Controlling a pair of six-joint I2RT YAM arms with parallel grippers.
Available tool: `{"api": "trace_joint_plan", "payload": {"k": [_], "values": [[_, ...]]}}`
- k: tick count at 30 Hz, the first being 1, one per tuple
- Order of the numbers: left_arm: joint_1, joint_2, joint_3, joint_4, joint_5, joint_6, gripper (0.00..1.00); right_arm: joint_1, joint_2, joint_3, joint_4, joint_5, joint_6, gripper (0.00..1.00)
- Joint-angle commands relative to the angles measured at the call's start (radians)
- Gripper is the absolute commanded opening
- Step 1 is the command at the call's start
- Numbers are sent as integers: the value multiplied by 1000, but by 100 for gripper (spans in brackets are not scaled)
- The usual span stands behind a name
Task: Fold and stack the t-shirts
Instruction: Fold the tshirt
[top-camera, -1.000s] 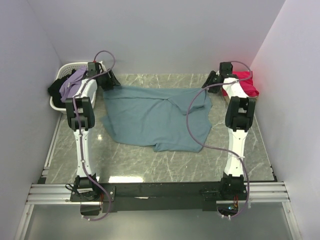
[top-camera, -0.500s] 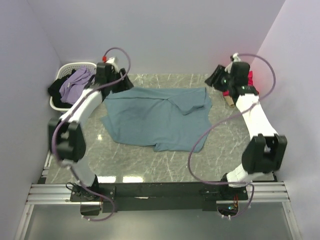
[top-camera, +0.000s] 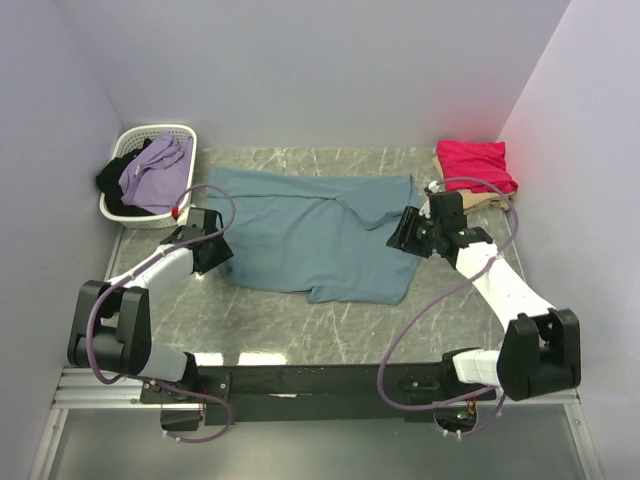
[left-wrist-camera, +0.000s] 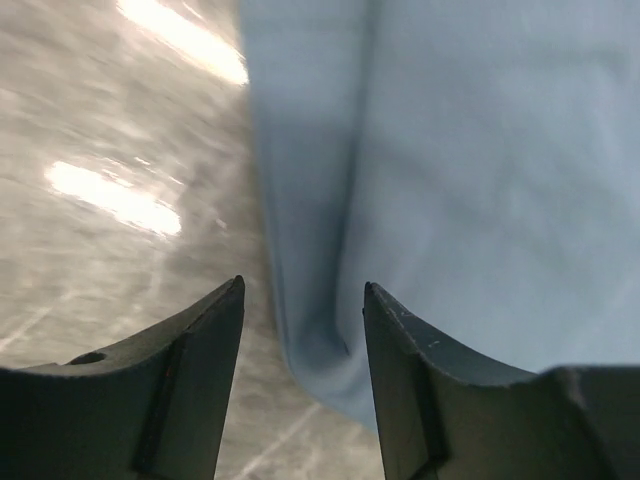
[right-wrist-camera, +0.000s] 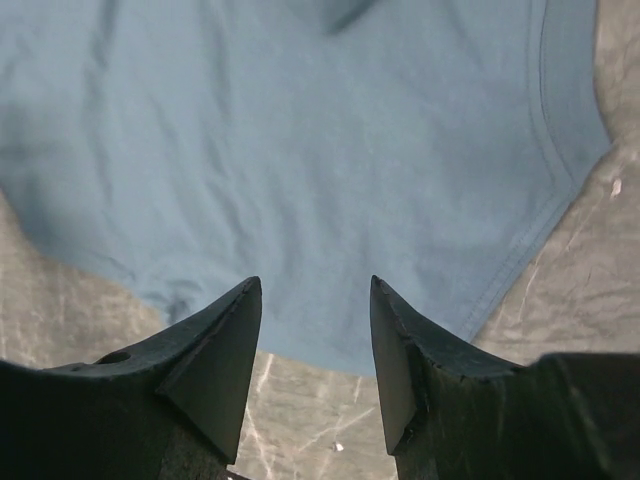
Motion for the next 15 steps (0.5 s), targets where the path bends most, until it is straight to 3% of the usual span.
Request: {"api": "trace_joint_plan", "payload": {"k": [1,7,15], "values": [[-1,-2,38,14,-179,-109,56,16,-51,35,26,29,0,55],[5,75,100,-63,-255,-164,55,23,-17,55,15,40,-25,55],[15,168,119,-46,-219,-187,51,25,11,58,26,29,-33,54]]}}
